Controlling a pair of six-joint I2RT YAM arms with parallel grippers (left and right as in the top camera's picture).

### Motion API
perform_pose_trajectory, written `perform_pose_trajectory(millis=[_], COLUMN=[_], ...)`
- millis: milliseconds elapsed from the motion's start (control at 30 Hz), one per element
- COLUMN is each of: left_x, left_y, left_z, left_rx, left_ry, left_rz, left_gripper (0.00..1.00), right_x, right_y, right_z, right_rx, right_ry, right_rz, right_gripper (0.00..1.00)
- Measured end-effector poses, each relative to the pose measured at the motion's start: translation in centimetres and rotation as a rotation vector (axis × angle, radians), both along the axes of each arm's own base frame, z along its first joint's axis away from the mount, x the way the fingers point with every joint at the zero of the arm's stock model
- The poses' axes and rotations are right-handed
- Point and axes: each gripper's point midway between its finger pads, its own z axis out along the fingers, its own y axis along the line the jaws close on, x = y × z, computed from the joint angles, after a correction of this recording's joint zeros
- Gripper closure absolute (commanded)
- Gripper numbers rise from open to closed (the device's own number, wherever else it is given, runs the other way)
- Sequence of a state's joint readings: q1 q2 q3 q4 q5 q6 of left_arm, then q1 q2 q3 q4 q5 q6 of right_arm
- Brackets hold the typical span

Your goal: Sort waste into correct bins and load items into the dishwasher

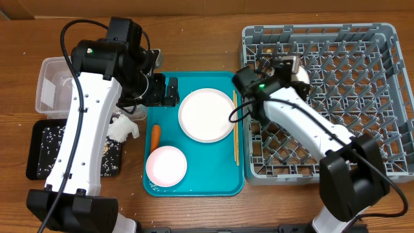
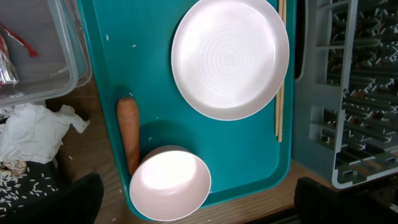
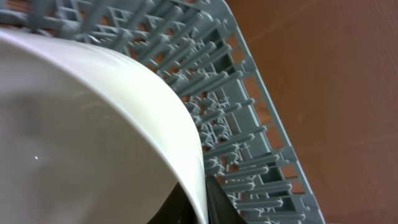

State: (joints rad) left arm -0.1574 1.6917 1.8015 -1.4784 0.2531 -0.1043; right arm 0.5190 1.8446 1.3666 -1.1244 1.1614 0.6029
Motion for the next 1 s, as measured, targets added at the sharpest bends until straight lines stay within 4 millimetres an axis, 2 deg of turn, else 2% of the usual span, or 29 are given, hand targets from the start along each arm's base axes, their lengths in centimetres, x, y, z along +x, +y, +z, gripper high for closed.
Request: perform_pose_trajectory(millis=[167, 333, 500, 700, 767, 900, 1000], left_x=[0.0, 0.0, 0.0, 0.0, 0.0, 0.0, 0.0], left_y=[0.0, 0.0, 0.0, 0.0, 0.0, 0.0, 0.0], left_z=[0.0, 0.0, 0.0, 0.0, 0.0, 0.0, 0.0], left_rx=[0.000, 0.000, 0.000, 0.000, 0.000, 0.000, 0.000], left_ry=[0.000, 0.000, 0.000, 0.000, 0.000, 0.000, 0.000], left_rz=[0.000, 0.000, 0.000, 0.000, 0.000, 0.000, 0.000], left_gripper=[0.00, 0.00, 0.00, 0.00, 0.00, 0.00, 0.00], right_x=[-0.6, -0.3, 0.4, 1.2, 1.3, 1.2, 1.1], right_y=[2.6, 2.1, -0.4, -6.5, -7.9, -9.5, -9.7], right_z=[-0.8, -0.5, 0.9, 2.5, 2.8, 2.4, 1.8], right_rx=[0.030, 0.025, -0.032, -0.056, -0.053, -0.031, 0.008], right_ry=[0.035, 0.014, -0.028, -0.057, -0.072, -0.068, -0.052], right_rz=[0.066, 0.052, -0.007, -0.170, -0.210, -0.254, -0.264], right_gripper=[0.96, 0.96, 0.96, 0.96, 0.96, 0.96, 0.96])
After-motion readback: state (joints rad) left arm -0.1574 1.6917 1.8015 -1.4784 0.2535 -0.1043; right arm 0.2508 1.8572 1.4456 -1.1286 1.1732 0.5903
